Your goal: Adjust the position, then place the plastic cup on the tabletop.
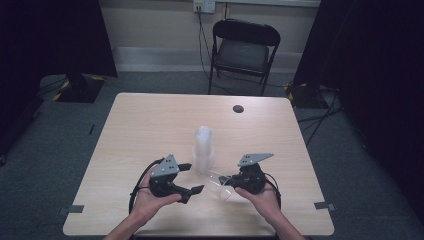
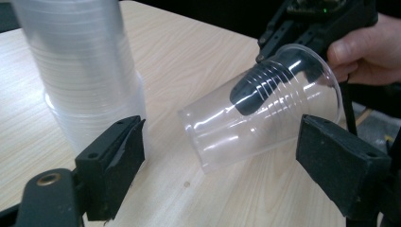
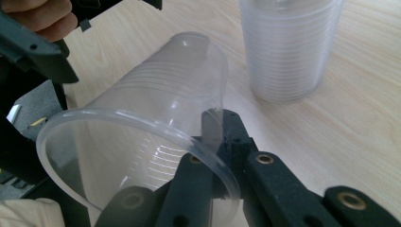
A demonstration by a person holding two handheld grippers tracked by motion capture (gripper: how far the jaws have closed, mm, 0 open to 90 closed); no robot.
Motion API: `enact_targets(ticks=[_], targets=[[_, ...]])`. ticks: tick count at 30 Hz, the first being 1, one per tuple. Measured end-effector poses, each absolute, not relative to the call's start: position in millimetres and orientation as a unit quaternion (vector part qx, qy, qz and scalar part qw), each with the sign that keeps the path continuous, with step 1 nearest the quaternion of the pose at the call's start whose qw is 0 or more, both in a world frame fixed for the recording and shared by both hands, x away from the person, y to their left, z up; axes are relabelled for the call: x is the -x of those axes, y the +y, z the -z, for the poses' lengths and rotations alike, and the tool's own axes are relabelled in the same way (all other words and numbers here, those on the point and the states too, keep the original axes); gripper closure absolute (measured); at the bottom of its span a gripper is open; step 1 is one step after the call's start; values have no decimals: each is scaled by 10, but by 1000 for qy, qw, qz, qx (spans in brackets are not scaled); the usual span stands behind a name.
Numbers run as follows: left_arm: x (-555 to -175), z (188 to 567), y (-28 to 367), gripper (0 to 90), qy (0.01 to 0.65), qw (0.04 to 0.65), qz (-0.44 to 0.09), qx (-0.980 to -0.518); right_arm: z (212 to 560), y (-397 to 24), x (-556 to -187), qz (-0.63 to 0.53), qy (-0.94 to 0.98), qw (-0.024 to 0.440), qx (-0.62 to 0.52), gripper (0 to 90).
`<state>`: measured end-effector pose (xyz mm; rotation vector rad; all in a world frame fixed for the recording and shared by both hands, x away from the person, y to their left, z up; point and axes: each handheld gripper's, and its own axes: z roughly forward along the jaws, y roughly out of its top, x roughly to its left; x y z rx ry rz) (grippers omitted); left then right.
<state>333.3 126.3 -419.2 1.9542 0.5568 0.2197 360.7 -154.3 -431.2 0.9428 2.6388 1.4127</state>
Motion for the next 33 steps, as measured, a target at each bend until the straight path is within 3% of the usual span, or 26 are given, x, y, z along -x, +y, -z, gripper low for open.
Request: enact_targets(ticks=[22,33], targets=[[-3232,4318,1017,191,143,479,-109,-859,4328,-1391,-3644,-401,868,-58,-287,900],[-3195,4402,908,157,83,438,-130,-886,4339,-1285,-3697,-377,880,-85,-276,900]])
